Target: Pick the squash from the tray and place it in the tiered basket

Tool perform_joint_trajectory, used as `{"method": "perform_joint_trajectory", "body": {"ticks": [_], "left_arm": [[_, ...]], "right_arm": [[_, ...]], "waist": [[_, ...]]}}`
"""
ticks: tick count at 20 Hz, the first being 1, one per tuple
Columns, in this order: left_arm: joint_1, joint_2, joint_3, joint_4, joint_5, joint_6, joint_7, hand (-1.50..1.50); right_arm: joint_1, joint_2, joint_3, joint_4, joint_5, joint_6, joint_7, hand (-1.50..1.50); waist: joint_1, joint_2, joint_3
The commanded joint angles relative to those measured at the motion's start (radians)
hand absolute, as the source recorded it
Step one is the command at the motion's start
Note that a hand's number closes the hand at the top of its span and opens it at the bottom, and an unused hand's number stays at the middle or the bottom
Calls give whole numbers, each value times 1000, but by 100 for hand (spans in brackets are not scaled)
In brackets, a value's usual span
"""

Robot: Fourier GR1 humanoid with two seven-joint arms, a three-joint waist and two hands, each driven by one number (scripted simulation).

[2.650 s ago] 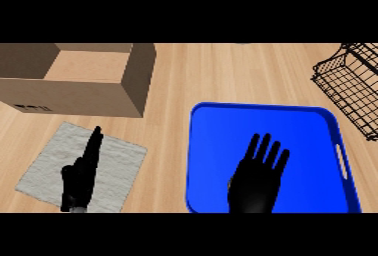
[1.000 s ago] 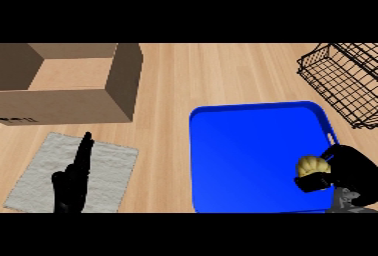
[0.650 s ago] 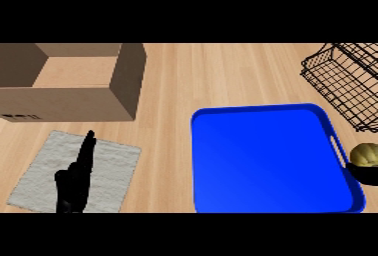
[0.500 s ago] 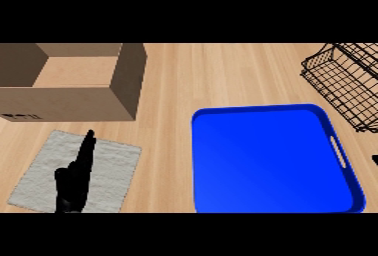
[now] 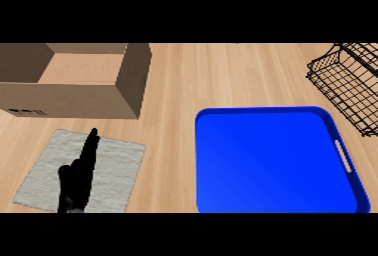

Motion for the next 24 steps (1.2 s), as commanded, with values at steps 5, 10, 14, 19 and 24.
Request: {"method": "perform_joint_trajectory", "body": {"ticks": [5,10,14,19,24], "left_arm": [[10,-39,-19,52,-20,-31,-12,0],[-16,-56,-32,26,-58,4,42,0],[-43,-20,41,103,-9,-76,-18,0],[-65,-35,43,90,-22,-71,25,0],[-25,-59,30,85,-41,-67,-5,0]], "right_arm": [[-213,-178,18,143,-13,81,136,150],[-301,-230,22,405,20,-10,33,150],[-419,-263,72,549,58,-48,42,150],[-480,-276,110,776,64,-126,-94,150],[-538,-290,148,1004,92,-218,-217,150]], "waist": [[20,9,-4],[26,12,-3],[25,12,-4],[24,13,-3],[29,14,-3]]}}
